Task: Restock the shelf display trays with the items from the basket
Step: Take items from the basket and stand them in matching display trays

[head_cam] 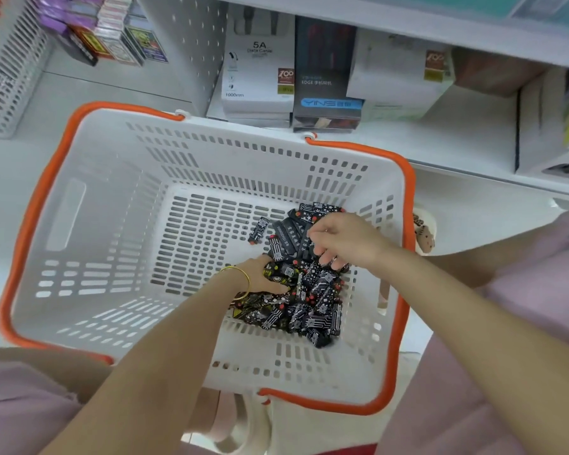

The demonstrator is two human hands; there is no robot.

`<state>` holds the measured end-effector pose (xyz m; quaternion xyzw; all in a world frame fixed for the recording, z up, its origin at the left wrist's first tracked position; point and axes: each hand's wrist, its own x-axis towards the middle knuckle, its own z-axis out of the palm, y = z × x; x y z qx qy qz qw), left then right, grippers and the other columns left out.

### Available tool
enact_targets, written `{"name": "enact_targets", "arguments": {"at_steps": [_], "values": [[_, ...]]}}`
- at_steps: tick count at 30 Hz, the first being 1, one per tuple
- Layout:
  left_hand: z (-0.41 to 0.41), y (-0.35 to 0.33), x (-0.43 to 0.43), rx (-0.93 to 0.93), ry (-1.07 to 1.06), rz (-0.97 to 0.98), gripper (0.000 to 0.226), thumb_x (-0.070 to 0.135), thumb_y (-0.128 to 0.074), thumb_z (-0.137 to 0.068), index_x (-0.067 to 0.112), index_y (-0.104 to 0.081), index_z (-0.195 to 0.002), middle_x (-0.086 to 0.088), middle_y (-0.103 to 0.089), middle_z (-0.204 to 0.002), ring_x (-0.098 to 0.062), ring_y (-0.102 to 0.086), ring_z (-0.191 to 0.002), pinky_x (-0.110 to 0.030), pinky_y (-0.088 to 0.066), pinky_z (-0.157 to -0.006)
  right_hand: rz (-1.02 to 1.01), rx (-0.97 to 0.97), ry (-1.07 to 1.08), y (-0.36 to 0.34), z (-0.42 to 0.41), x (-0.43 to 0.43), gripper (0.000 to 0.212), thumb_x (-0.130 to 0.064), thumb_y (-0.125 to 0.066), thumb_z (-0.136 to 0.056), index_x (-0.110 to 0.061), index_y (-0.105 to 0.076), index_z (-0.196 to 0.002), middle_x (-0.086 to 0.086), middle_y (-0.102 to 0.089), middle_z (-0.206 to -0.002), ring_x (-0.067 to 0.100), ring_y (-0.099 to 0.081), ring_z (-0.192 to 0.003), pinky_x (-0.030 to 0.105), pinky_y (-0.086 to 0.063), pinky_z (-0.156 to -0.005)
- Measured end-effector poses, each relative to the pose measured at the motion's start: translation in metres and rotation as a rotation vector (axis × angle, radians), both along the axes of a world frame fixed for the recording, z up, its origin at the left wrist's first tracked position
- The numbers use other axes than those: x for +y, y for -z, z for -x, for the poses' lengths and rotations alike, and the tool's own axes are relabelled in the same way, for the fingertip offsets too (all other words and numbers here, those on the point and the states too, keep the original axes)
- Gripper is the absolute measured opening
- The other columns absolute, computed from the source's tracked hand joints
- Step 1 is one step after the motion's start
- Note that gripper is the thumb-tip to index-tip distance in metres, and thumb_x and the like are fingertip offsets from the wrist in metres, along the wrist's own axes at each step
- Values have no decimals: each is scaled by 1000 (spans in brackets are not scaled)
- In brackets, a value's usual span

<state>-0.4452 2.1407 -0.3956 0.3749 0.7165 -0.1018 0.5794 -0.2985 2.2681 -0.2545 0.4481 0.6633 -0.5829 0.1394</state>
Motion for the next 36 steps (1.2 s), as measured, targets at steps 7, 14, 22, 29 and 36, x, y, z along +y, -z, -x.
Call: {"name": "enact_targets", "arguments": {"at_steps": [7, 14, 22, 29, 36], "values": [[-14, -5, 7, 6, -31, -33, 96, 49, -70, -76, 14, -18, -149, -7, -30, -152, -26, -35, -135, -38, -33, -109, -1, -1, -3, 0, -1, -1, 19, -18, -46, -97, -10, -57, -111, 5, -62, -87, 14, -61, -70, 23, -52, -59], [-19, -13, -2, 35, -127, -123, 90, 40, -72, -76, 16, -23, -148, -8, -37, -147, -26, -43, -128, -34, -40, -99, -20, 16, -7, -1, 0, -1, 20, -18, -46, -97, -9, -58, -111, 4, -61, -85, 12, -60, -66, 19, -51, -55], [-8, -65, -1, 57, -318, -263, 85, 36, -71, -78, 20, -25, -147, -6, -43, -142, -22, -52, -111, -30, -45, -87, -35, 67, 33, -15, 2, 3, 17, -19, -49, -97, -12, -57, -110, 5, -62, -86, 13, -61, -67, 22, -52, -57], [-2, -151, 24, -59, -565, -528, 88, 33, -73, -80, 16, -20, -149, -3, -28, -153, -22, -32, -135, -30, -31, -103, -121, 130, 173, -57, -9, 14, 18, -13, -51, -94, -5, -60, -108, 10, -62, -91, 19, -60, -69, 26, -51, -56], [-4, -253, 45, -302, -772, -776, 117, 54, -89, -40, 19, -39, -140, -2, -56, -131, -23, -55, -117, -42, -41, -103, 41, 282, 370, -118, -29, 23, 43, -45, -44, -95, -20, -43, -131, 7, -48, -125, 27, -59, -100, 43, -57, -76]]}}
